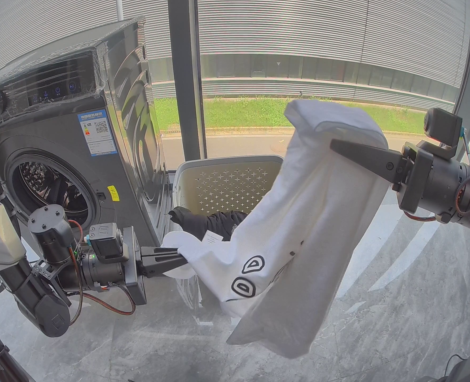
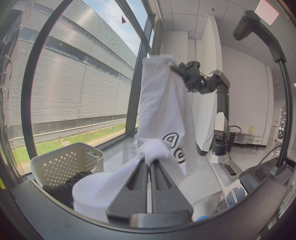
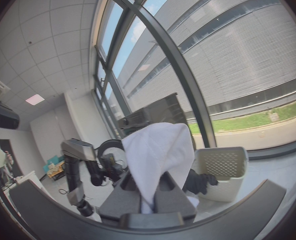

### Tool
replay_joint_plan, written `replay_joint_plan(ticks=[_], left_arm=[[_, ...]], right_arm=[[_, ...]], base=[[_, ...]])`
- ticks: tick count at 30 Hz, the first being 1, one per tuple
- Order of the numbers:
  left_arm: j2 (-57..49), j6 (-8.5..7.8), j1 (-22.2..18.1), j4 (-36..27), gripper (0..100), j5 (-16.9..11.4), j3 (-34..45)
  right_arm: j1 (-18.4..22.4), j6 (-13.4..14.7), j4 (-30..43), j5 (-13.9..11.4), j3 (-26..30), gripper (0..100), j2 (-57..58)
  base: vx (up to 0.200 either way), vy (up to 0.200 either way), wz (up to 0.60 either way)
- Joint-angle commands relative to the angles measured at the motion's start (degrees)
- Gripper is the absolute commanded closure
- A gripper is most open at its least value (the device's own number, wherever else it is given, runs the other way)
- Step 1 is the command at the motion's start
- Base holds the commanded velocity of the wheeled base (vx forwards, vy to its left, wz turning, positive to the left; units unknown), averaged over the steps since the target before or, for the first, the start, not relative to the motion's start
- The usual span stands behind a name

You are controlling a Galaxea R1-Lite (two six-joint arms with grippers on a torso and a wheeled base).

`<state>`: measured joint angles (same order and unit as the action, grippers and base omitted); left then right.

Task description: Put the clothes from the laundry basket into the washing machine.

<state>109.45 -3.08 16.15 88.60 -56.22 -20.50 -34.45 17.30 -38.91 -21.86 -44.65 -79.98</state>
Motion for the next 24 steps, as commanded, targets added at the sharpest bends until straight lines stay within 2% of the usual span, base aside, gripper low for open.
replay_joint_plan(ticks=[1, 4, 8, 14, 19, 24], left_arm=[[-2.04, 0.8, -0.24, 1.05, 100, 0.85, -0.33], [-2.92, 0.89, -0.16, 1.05, 100, 0.94, -0.76], [-4.59, 1.24, -0.16, 0.96, 100, 1.56, -1.91], [-7.85, 3.08, 1.07, 0.96, 100, 3.93, -5.25], [-10.22, 4.75, 3.18, 0.87, 100, 8.23, -8.41], [-11.98, 4.93, 4.85, 0.17, 100, 10.96, -9.2]], right_arm=[[3.6, -0.51, -0.02, 0.59, 1.85, 100, -0.35], [6.68, -0.51, -0.02, 2.26, 2.82, 100, -0.88], [9.67, -0.42, -0.37, 2.26, 3.78, 100, -1.4], [9.93, -0.42, -0.37, 2.43, 4.4, 100, -1.05], [9.84, -0.69, -0.37, 2.35, 10.03, 100, 1.5], [9.75, -0.69, -0.37, 2.17, 15.56, 100, 4.31]], base=[[0.0, 0.0, 0.0], [0.0, 0.0, 0.0], [0.0, 0.0, 0.0], [0.0, 0.0, 0.0], [0.0, 0.0, 0.0], [0.0, 0.0, 0.0]])
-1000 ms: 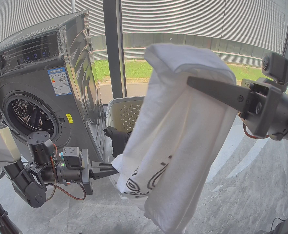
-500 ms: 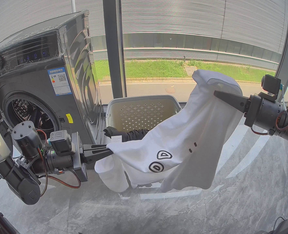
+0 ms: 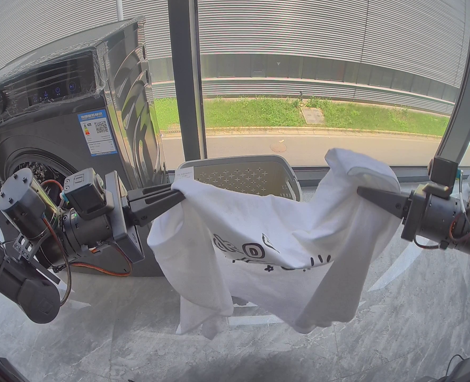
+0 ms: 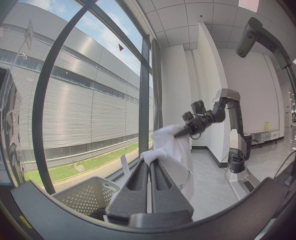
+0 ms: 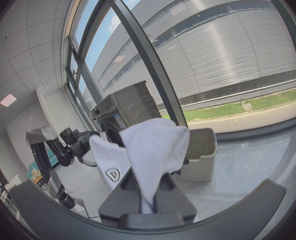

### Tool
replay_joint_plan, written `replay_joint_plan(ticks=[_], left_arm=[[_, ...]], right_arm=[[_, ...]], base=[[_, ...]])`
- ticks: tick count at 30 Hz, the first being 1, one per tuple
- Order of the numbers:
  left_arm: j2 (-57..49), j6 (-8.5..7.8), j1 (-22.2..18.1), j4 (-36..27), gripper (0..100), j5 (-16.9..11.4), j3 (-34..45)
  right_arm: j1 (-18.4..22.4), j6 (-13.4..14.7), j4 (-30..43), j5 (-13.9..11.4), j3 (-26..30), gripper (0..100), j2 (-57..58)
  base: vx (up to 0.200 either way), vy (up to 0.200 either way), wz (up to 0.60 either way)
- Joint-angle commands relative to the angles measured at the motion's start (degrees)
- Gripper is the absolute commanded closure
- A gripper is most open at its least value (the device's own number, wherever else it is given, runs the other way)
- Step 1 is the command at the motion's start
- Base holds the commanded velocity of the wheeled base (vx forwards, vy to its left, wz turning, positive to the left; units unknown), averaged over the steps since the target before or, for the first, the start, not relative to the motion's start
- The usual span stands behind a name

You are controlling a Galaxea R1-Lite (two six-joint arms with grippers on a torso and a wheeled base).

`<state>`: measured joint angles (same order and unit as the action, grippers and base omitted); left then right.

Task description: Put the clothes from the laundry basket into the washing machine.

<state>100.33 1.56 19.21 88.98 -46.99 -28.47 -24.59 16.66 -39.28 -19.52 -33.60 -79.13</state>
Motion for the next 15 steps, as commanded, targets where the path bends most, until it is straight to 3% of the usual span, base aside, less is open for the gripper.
replay_joint_plan(ticks=[1, 7, 8, 13, 15], left_arm=[[-3.03, 0.29, 1.88, -0.39, 100, 2.08, -1.15], [-3.21, 0.37, 4.08, -0.82, 100, 2.87, -1.77], [-3.12, 0.37, 4.61, -1.0, 100, 2.87, -2.03], [-3.12, 0.29, 6.36, -1.79, 100, 2.87, -2.21], [-2.86, 0.29, 6.98, -1.97, 100, 2.87, -3.09]], right_arm=[[-0.11, -0.14, -0.01, -0.17, 5.03, 100, 3.81], [-0.11, -0.67, -0.01, -0.79, 8.64, 100, 5.48], [-0.11, -1.9, -0.01, -1.84, 10.04, 0, 5.74], [-0.72, -4.62, 0.34, -3.69, 14.44, 0, 7.23], [-1.34, -5.68, 0.34, -3.69, 19.62, 0, 8.73]], base=[[0.0, 0.0, 0.0], [0.0, 0.0, 0.0], [0.0, 0.0, 0.0], [0.0, 0.0, 0.0], [0.0, 0.0, 0.0]])
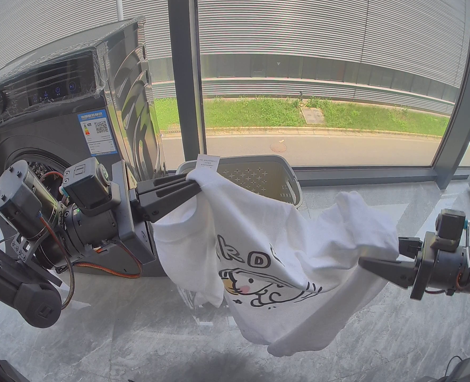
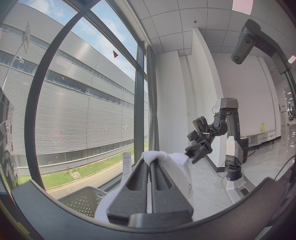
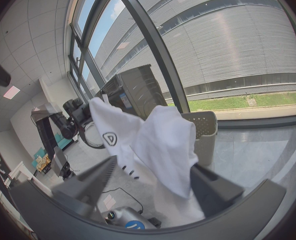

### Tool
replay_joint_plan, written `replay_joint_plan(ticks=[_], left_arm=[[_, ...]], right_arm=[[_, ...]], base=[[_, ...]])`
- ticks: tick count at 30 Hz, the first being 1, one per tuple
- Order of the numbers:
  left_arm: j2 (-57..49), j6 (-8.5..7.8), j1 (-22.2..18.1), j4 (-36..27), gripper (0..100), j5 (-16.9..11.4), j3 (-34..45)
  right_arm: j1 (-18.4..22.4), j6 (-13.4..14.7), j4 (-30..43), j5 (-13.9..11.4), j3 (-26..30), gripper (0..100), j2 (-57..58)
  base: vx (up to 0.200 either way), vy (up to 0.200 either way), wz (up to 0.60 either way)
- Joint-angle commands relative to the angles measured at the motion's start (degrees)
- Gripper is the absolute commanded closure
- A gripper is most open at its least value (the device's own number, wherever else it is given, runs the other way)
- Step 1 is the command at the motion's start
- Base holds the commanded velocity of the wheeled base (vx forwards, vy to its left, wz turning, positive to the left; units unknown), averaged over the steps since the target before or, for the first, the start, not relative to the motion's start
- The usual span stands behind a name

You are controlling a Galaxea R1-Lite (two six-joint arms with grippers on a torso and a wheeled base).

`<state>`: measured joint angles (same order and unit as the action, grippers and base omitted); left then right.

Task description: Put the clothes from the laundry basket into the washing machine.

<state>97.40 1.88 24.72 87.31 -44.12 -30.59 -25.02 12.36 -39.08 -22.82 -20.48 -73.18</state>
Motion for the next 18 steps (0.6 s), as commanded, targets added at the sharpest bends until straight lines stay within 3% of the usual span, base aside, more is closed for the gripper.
replay_joint_plan(ticks=[1, 7, 8, 11, 12, 16, 18], left_arm=[[0.33, -0.03, 1.47, -0.3, 100, 0.0, -1.93], [0.68, 0.14, 1.38, -1.79, 100, 0.08, -6.33], [0.51, 0.06, 1.47, -2.67, 100, 0.08, -7.29], [0.24, 0.06, 1.56, -2.76, 100, 0.08, -7.47], [0.16, 0.06, 1.56, -2.67, 100, 0.08, -7.47], [-0.37, 0.06, 1.91, -2.76, 100, 0.0, -6.94], [-0.28, 0.06, 1.91, -2.76, 100, 0.0, -7.12]], right_arm=[[-0.91, -1.64, 0.24, -0.38, 8.53, 0, 3.48], [0.67, -1.73, 0.85, 0.94, 15.21, 0, 5.42], [4.19, -1.73, 1.64, 5.15, 15.38, 0, 4.98], [7.52, -1.37, 1.82, 7.53, 14.94, 0, 4.54], [7.7, -1.37, 1.73, 7.35, 14.86, 0, 4.54], [5.33, -3.04, 1.64, 0.23, 11.52, 0, 4.54], [3.48, -4.19, 1.55, -0.47, 10.37, 0, 4.45]], base=[[0.0, 0.0, 0.0], [0.0, 0.0, 0.0], [0.0, 0.0, 0.0], [0.0, 0.0, 0.0], [0.0, 0.0, 0.0], [0.0, 0.0, 0.0], [0.0, 0.0, 0.0]])
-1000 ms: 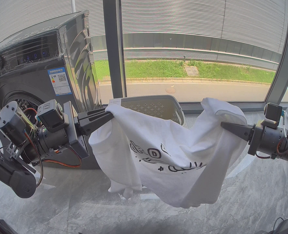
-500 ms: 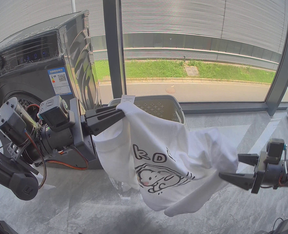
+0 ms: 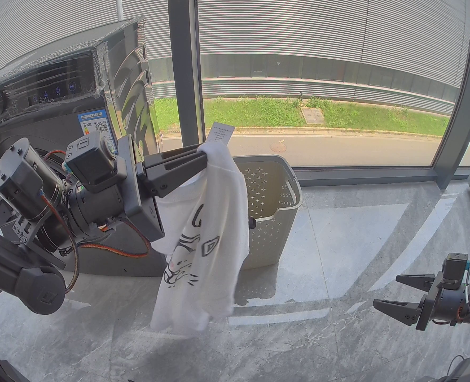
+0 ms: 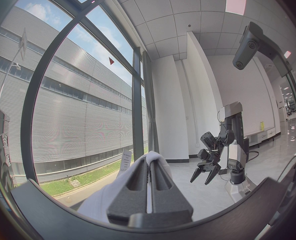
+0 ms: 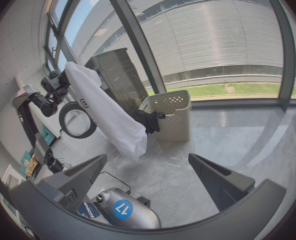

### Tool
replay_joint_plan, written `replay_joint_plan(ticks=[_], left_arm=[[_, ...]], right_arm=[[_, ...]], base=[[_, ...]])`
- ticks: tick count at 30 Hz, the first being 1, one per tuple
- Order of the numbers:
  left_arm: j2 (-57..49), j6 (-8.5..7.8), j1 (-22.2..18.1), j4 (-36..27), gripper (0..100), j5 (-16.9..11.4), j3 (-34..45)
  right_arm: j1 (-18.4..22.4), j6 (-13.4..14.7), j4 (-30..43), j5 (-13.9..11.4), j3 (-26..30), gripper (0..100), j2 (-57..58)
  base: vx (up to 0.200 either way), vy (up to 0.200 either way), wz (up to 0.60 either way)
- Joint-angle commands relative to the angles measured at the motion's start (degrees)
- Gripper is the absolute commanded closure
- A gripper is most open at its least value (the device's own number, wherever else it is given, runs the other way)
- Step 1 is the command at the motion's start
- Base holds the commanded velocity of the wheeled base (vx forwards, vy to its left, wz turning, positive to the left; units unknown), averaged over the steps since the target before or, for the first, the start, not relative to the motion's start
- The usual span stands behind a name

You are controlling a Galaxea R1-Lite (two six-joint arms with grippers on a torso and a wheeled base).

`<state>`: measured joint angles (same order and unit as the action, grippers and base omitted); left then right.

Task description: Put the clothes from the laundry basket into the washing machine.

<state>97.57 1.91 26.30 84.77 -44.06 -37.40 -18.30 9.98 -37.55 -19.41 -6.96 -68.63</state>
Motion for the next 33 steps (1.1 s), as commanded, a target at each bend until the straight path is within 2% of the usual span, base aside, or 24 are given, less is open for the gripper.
replay_joint_plan(ticks=[1, 3, 5, 10, 12, 15, 18, 19, 20, 23, 26, 30, 33], left_arm=[[-0.45, 0.02, 0.34, -0.22, 100, -0.06, -0.39], [-0.45, 0.02, 0.42, -0.22, 100, -0.06, -0.39], [-0.37, 0.02, 0.51, -0.22, 100, 0.02, -0.57], [0.25, 0.02, 0.34, -0.49, 100, 0.55, -0.83], [1.04, 0.02, 0.25, -2.16, 100, 3.71, -1.01], [2.45, 0.11, 0.25, -4.97, 100, 10.39, -3.29], [4.38, 1.43, 0.25, -7.34, 100, 14.44, -7.6], [4.38, 1.43, 0.25, -7.34, 100, 14.44, -7.6], [5.26, 2.22, 0.51, -9.01, 100, 16.28, -10.41], [5.79, 2.3, 1.21, -11.91, 100, 19.1, -14.1], [5.26, 2.39, 2.01, -13.67, 100, 19.97, -15.86], [4.91, 2.48, 2.8, -15.78, 100, 20.85, -16.92], [4.91, 2.48, 3.94, -17.62, 100, 23.75, -18.59]], right_arm=[[-3.94, -2.07, 0.02, -4.15, -3.67, 0, -0.19], [-4.64, -2.25, 0.02, -4.59, -4.55, 0, -0.19], [-5.34, -2.43, 0.02, -6.52, -5.96, 0, -0.8], [-5.26, -2.69, 0.02, -6.52, -7.63, 0, -4.23], [-5.34, -2.78, 0.02, -6.34, -10.09, 0, -6.87], [-5.96, -2.78, 0.02, -5.2, -13.34, 0, -10.73], [-7.54, -2.69, 0.02, -2.92, -16.33, 0, -14.25], [-7.54, -2.69, 0.02, -2.92, -16.33, 0, -14.25], [-8.42, -2.69, 0.02, -2.65, -17.56, 0, -16.27], [-9.04, -2.69, 0.02, -2.65, -18.97, 0, -19.08], [-9.74, -2.69, 0.02, -2.39, -20.64, 0, -21.37], [-10.0, -2.6, 0.02, -0.54, -24.15, 0, -24.71], [-10.0, -2.43, 0.02, -0.19, -26.96, 0, -27.17]], base=[[0.0, 0.0, 0.0], [0.0, 0.0, 0.0], [0.0, 0.0, 0.0], [0.0, 0.0, 0.0], [0.0, 0.0, 0.0], [0.0, 0.0, 0.0], [0.0, 0.0, 0.0], [0.0, 0.0, 0.0], [0.0, 0.0, 0.0], [0.0, 0.0, 0.0], [0.0, 0.0, 0.0], [0.0, 0.0, 0.0], [0.0, 0.0, 0.0]])
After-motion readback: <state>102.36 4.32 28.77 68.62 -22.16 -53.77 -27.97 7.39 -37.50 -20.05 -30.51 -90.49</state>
